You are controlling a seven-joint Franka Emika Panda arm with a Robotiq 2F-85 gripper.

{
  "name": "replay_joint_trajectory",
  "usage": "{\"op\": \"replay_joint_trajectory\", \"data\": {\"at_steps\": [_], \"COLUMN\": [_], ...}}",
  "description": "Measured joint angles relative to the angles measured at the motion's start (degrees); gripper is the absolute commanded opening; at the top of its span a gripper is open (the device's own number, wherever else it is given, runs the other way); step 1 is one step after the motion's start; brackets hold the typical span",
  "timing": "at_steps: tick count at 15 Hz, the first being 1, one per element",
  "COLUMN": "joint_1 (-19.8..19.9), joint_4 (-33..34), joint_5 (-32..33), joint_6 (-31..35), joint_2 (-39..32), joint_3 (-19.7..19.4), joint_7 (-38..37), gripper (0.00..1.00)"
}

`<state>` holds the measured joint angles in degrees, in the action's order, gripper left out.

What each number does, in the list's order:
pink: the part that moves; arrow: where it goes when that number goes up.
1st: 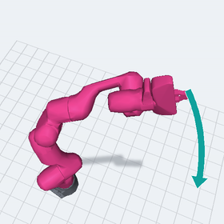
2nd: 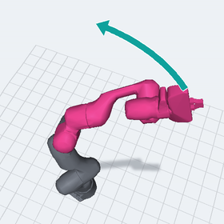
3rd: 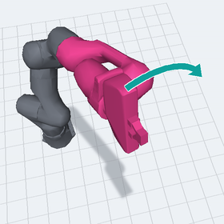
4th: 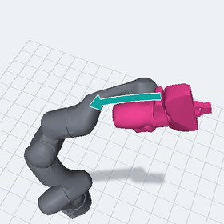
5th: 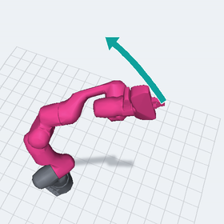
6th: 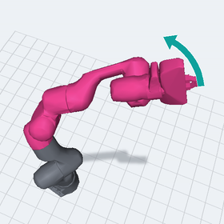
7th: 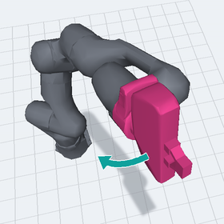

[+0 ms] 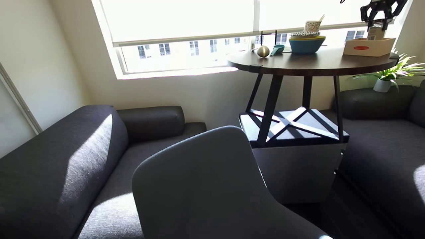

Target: Pick up the spice bottle and use it tp slide the square box forward on the table, put the spic bottle it in the square box

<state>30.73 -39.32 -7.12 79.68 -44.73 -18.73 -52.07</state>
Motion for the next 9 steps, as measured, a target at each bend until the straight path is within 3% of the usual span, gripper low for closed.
{"op": "replay_joint_trajectory", "data": {"at_steps": [5, 7, 9], "joint_1": [0.0, 0.0, 0.0], "joint_4": [0.2, 0.2, 0.2], "joint_5": [0.0, 0.0, 0.0], "joint_6": [6.0, 7.4, 7.4], "joint_2": [0.0, -0.1, -0.2], "joint_3": [0.0, 0.0, 0.0], "joint_7": [-1.3, -2.2, -2.5], "gripper": [0.24, 0.74, 0.82]}}
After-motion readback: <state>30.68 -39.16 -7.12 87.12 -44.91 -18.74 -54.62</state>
